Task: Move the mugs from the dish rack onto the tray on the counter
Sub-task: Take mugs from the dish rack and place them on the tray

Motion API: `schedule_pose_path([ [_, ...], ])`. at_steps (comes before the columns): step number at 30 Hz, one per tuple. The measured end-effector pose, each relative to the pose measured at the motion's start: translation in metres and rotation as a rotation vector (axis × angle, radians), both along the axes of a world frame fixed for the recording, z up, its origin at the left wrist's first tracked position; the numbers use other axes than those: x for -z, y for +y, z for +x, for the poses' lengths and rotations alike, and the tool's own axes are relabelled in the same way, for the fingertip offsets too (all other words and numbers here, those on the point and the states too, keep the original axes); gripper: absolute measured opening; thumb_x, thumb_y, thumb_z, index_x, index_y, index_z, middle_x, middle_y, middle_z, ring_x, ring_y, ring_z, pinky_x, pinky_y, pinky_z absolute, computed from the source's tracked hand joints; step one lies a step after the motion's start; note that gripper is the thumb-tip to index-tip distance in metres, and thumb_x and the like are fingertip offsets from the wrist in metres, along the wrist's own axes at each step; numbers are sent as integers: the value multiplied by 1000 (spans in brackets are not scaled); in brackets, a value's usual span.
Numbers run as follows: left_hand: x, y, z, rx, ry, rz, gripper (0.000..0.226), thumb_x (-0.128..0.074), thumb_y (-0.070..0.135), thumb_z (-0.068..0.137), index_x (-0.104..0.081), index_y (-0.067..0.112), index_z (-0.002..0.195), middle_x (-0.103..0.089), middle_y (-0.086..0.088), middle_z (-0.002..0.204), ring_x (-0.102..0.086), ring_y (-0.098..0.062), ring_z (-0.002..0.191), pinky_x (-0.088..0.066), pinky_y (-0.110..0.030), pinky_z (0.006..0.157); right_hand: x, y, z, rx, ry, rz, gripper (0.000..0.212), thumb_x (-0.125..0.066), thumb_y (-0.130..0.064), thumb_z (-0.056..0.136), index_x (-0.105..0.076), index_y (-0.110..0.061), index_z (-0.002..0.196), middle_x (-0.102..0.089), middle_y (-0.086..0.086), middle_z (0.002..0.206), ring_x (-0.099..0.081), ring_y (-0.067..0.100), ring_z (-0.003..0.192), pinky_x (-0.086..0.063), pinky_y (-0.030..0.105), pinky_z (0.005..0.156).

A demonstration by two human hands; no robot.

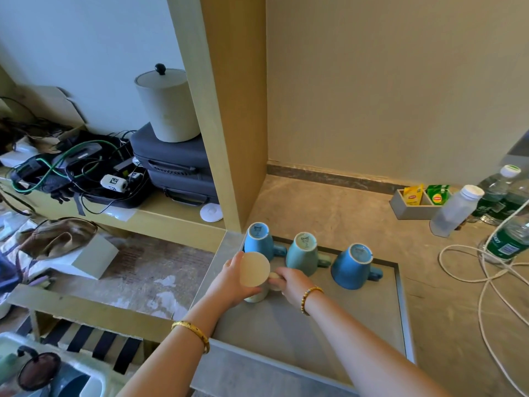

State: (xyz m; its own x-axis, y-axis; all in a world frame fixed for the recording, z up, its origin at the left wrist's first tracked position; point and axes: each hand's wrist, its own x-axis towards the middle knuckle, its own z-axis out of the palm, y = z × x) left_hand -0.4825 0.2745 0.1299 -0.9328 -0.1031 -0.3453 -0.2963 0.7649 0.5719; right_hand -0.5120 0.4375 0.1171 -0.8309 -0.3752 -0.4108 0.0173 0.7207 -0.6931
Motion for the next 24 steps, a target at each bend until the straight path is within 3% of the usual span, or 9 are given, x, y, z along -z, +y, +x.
schedule_pose_path([
  [5, 1, -3, -4, -9, 15, -4, 93, -78, 33, 70, -19, 23, 142, -37, -9, 141, -47, -26, 120, -44, -39, 95, 4, -2, -4, 31, -3, -70, 25, -52, -34, 92, -45, -30, 68, -49, -10, 71, -50, 15, 77, -36, 23, 60],
  [10, 2, -3, -7, -33, 40, 29, 92, -78, 33, 70, -20, 23, 141, -38, -9, 140, -47, -26, 120, -44, -38, 95, 7, -3, -10, 73, -21, -101, 3, -57, -27, 89, -57, -25, 92, -57, -4, 88, -55, 16, 87, -47, 32, 82],
  [13, 3, -5, -9, -28, 45, 40, 93, -78, 33, 70, -19, 23, 141, -38, -9, 139, -46, -27, 120, -44, -39, 95, 11, -2, -13, 111, -12, -24, 18, -56, -17, 89, -59, -16, 107, -61, 2, 96, -61, 23, 96, -49, 33, 86],
  [17, 5, -8, -10, 0, 50, 34, 93, -79, 33, 70, -19, 24, 140, -38, -8, 139, -46, -25, 119, -45, -39, 96, 17, -1, -13, 128, -27, 42, 13, -52, -13, 90, -60, -2, 92, -63, 14, 95, -61, 33, 98, -50, 43, 91],
  [24, 6, -13, -9, 36, 57, 19, 96, -79, 34, 70, -17, 23, 142, -36, -7, 141, -44, -24, 121, -43, -36, 97, 21, -1, -11, 145, -56, 31, 20, -53, -16, 91, -64, -1, 100, -66, 18, 101, -61, 31, 99, -50, 42, 93],
])
